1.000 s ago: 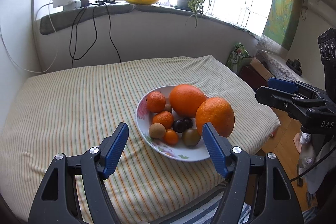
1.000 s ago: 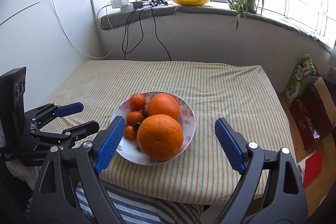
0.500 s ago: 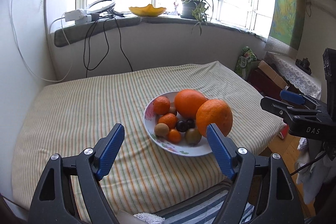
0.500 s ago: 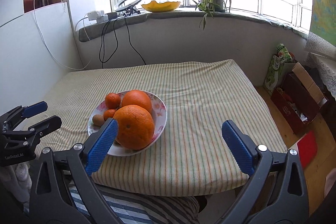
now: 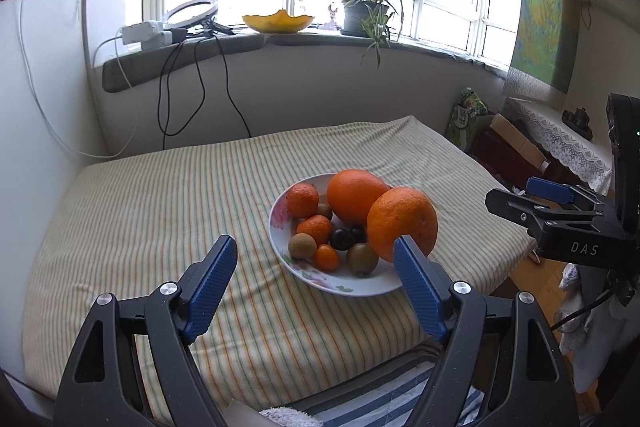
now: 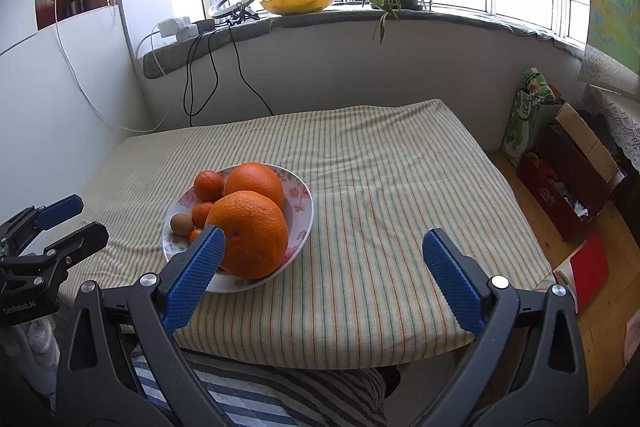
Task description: Organize fruits
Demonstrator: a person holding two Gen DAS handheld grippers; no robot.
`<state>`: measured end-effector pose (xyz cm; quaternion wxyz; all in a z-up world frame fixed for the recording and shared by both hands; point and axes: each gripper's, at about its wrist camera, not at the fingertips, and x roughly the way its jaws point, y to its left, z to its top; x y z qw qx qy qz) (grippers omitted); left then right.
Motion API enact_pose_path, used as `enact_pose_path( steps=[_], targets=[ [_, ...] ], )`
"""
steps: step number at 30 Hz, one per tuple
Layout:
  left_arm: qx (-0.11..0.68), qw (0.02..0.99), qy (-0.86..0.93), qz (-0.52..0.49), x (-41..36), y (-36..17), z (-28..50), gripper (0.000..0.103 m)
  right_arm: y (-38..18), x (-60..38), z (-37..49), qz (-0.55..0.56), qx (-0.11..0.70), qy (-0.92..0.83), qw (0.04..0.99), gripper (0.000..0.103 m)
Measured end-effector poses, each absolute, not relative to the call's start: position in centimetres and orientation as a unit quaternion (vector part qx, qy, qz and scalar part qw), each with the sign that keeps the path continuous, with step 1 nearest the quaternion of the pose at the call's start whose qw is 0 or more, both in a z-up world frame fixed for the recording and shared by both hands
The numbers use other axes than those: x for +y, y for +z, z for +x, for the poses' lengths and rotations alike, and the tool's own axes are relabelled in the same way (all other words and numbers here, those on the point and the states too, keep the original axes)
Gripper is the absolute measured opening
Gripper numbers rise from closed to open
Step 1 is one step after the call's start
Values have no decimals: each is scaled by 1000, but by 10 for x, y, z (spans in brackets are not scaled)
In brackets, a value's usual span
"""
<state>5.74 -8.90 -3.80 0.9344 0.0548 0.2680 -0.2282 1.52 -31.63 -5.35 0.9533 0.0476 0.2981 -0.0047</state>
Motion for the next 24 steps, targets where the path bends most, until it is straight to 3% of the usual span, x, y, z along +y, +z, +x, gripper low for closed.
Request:
enact_pose_path(
  steps=[24],
  targets=[
    [266,936,-226,55,-87,-38,56,81,-53,-314,15,43,299,-6,953,101]
  ],
)
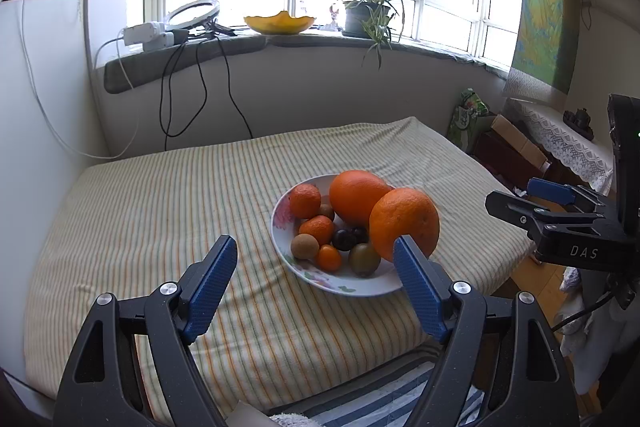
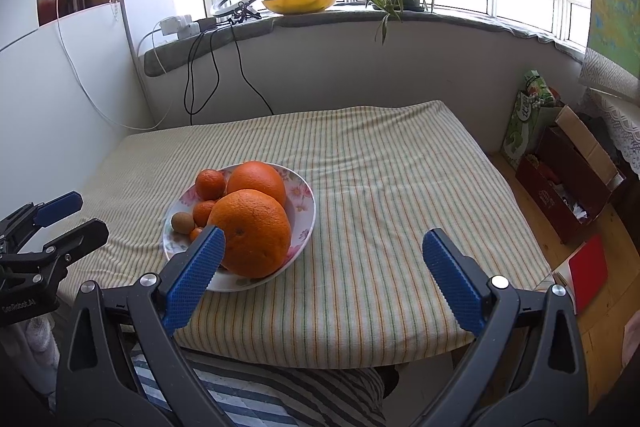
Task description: Organize fruits
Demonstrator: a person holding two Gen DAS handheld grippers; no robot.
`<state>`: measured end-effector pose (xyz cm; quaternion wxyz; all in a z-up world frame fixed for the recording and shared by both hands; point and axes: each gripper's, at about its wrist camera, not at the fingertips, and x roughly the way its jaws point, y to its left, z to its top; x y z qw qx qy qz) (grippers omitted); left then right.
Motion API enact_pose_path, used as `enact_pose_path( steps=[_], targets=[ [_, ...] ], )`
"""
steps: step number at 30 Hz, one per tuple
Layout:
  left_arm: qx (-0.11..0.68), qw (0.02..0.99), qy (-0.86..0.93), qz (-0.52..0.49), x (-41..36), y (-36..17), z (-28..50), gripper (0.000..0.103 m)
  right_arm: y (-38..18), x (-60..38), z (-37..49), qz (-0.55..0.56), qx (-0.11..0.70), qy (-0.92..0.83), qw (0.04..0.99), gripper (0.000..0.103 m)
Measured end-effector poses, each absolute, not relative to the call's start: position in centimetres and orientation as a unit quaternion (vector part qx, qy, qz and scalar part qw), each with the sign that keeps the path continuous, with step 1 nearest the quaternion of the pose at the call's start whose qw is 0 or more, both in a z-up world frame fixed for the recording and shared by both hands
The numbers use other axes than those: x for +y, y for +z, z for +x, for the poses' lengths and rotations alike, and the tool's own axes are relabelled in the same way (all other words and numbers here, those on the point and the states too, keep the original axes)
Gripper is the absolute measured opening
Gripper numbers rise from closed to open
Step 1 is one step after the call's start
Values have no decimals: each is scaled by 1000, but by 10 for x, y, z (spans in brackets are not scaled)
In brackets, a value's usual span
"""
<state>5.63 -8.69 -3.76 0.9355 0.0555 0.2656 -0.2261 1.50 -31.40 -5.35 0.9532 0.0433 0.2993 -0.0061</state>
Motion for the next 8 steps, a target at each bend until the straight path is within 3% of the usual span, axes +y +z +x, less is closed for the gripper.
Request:
enact_pose_path(
  steps=[8],
  targets=[
    [263,937,-226,52,-85,-37,58,80,-51,-310,15,38,298,-2,954,101]
  ],
)
